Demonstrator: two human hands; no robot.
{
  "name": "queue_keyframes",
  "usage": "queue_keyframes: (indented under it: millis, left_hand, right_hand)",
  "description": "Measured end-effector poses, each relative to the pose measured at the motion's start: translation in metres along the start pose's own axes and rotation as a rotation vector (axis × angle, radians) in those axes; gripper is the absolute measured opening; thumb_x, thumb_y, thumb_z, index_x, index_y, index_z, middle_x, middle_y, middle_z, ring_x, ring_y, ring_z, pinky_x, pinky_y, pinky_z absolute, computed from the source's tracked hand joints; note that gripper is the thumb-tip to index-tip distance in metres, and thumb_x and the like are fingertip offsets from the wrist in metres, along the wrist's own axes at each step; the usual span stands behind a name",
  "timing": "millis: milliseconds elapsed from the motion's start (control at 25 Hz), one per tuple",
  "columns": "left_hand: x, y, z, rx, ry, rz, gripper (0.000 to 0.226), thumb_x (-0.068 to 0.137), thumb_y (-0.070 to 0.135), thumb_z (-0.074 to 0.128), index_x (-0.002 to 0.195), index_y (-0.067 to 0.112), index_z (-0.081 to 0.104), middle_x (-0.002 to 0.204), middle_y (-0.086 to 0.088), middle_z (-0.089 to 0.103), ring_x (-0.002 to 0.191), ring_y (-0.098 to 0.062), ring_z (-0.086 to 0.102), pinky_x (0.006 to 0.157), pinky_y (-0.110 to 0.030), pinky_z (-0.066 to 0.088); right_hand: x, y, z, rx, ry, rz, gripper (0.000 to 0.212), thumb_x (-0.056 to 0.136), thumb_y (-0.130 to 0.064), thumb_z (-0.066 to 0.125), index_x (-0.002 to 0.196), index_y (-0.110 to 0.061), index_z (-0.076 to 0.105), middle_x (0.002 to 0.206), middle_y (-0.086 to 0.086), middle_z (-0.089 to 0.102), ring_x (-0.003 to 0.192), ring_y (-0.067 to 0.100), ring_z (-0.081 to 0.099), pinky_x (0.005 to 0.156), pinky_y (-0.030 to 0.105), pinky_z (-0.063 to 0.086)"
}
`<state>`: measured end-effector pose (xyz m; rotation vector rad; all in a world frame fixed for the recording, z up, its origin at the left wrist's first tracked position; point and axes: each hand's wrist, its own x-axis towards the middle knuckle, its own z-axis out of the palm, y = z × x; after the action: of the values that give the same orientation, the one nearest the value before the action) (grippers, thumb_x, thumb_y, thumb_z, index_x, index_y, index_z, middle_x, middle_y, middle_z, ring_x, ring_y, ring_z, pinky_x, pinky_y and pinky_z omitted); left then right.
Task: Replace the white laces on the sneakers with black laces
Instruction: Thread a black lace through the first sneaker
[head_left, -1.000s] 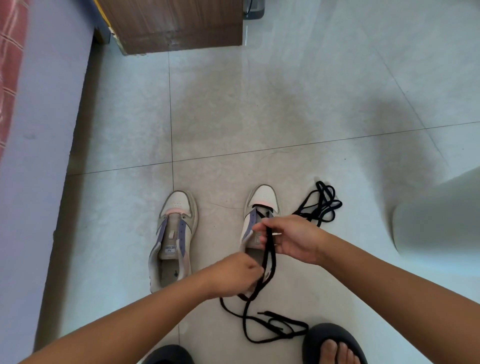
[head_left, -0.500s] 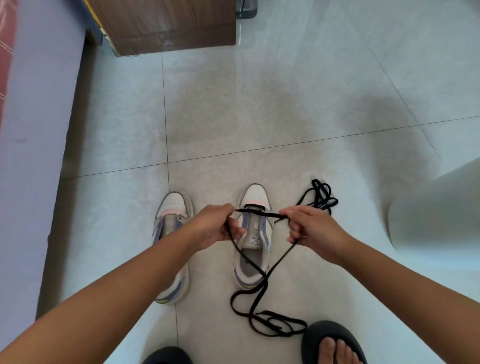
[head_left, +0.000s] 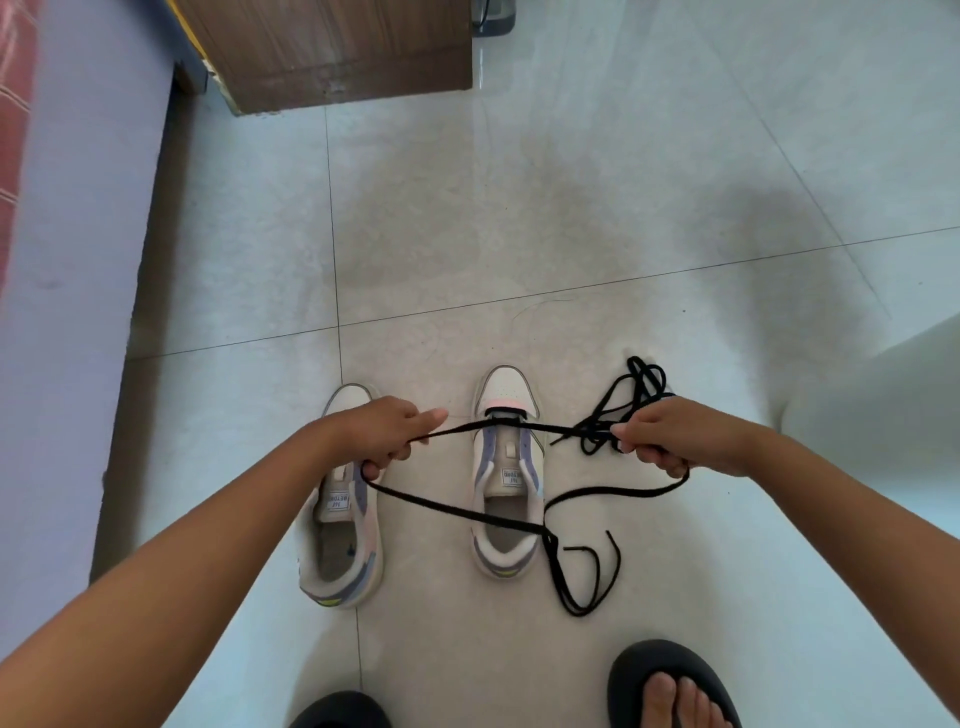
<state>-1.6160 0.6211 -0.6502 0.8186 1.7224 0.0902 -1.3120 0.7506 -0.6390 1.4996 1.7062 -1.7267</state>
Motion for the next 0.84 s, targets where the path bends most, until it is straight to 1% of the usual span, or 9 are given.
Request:
queue_keyframes:
  millis: [80, 200, 240, 360, 520, 640, 720, 800, 840]
  left_hand:
    - [-0.004, 0.000, 0.001, 0.121, -0.089, -0.024, 0.041, 0.087, 0.058, 0.050, 0.108, 0.023, 0.052, 0.076, -0.003, 0.053, 0.049, -0.017, 0.050, 0.049, -0.026, 0.048]
    - [0.006, 0.007, 0.013, 0.371, 0.004, 0.110, 0.036, 0.095, 0.049, 0.044, 0.113, 0.021, 0.054, 0.099, 0.004, 0.055, 0.089, -0.019, 0.059, 0.073, -0.028, 0.045]
    - [0.013, 0.013, 0.020, 0.358, 0.086, 0.166, 0.037, 0.097, 0.047, 0.040, 0.106, 0.014, 0.056, 0.096, 0.000, 0.054, 0.087, -0.019, 0.054, 0.070, -0.027, 0.039]
    - [0.028, 0.035, 0.044, 0.223, 0.200, 0.199, 0.036, 0.096, 0.044, 0.044, 0.096, 0.009, 0.052, 0.090, -0.004, 0.055, 0.078, -0.017, 0.048, 0.062, -0.026, 0.034]
    - [0.042, 0.043, 0.058, 0.389, 0.224, 0.190, 0.020, 0.096, 0.031, 0.048, 0.086, 0.013, 0.047, 0.089, -0.006, 0.056, 0.081, -0.019, 0.049, 0.071, -0.029, 0.037]
    - [0.043, 0.036, 0.052, 0.135, 0.154, 0.173, 0.032, 0.098, 0.023, 0.045, 0.069, 0.010, 0.049, 0.072, -0.008, 0.056, 0.065, -0.021, 0.053, 0.067, -0.028, 0.040]
    - [0.040, 0.028, 0.046, -0.021, 0.066, 0.141, 0.033, 0.099, 0.024, 0.046, 0.071, 0.008, 0.055, 0.063, -0.004, 0.050, 0.054, -0.017, 0.051, 0.062, -0.027, 0.044]
    - [0.036, 0.024, 0.040, -0.072, 0.049, 0.144, 0.031, 0.098, 0.026, 0.049, 0.082, 0.003, 0.063, 0.062, -0.003, 0.046, 0.051, -0.016, 0.046, 0.058, -0.026, 0.044]
    - [0.034, 0.025, 0.037, -0.099, 0.074, 0.148, 0.030, 0.097, 0.026, 0.050, 0.084, 0.002, 0.064, 0.062, -0.004, 0.045, 0.051, -0.017, 0.045, 0.057, -0.026, 0.044]
  right_hand:
    - [-0.002, -0.004, -0.006, -0.014, -0.064, 0.042, 0.029, 0.095, -0.030, 0.054, 0.085, -0.004, 0.062, 0.061, 0.003, 0.051, 0.050, 0.014, 0.042, 0.049, 0.023, 0.037]
    - [0.009, -0.007, 0.004, -0.543, 0.001, 0.051, 0.035, 0.095, -0.036, 0.050, 0.077, -0.006, 0.056, 0.074, 0.006, 0.057, 0.064, 0.016, 0.050, 0.060, 0.025, 0.039]
    - [0.019, -0.009, 0.015, -0.601, 0.056, -0.016, 0.034, 0.095, -0.037, 0.049, 0.079, -0.008, 0.057, 0.081, 0.005, 0.058, 0.071, 0.016, 0.053, 0.066, 0.026, 0.040]
    - [0.042, -0.028, 0.054, -0.337, 0.102, -0.189, 0.031, 0.092, -0.038, 0.056, 0.111, -0.014, 0.058, 0.107, -0.002, 0.059, 0.100, 0.015, 0.055, 0.084, 0.026, 0.042]
    - [0.060, -0.034, 0.073, -0.440, 0.106, -0.225, 0.016, 0.093, -0.030, 0.056, 0.094, -0.014, 0.052, 0.092, 0.000, 0.056, 0.086, 0.017, 0.051, 0.069, 0.025, 0.038]
    - [0.057, -0.029, 0.072, -0.128, 0.040, -0.222, 0.015, 0.096, -0.021, 0.052, 0.091, -0.007, 0.054, 0.070, 0.002, 0.059, 0.069, 0.016, 0.055, 0.067, 0.024, 0.045]
    - [0.053, -0.023, 0.071, 0.038, 0.011, -0.191, 0.016, 0.096, -0.019, 0.052, 0.092, -0.004, 0.056, 0.062, 0.004, 0.057, 0.059, 0.014, 0.051, 0.059, 0.021, 0.047]
    - [0.050, -0.017, 0.068, -0.086, 0.108, -0.232, 0.012, 0.095, -0.019, 0.053, 0.093, -0.008, 0.058, 0.068, 0.004, 0.058, 0.062, 0.016, 0.051, 0.059, 0.025, 0.045]
    - [0.051, -0.013, 0.065, -0.317, 0.239, -0.333, 0.011, 0.094, -0.019, 0.054, 0.094, -0.010, 0.060, 0.074, 0.004, 0.061, 0.067, 0.017, 0.053, 0.060, 0.030, 0.044]
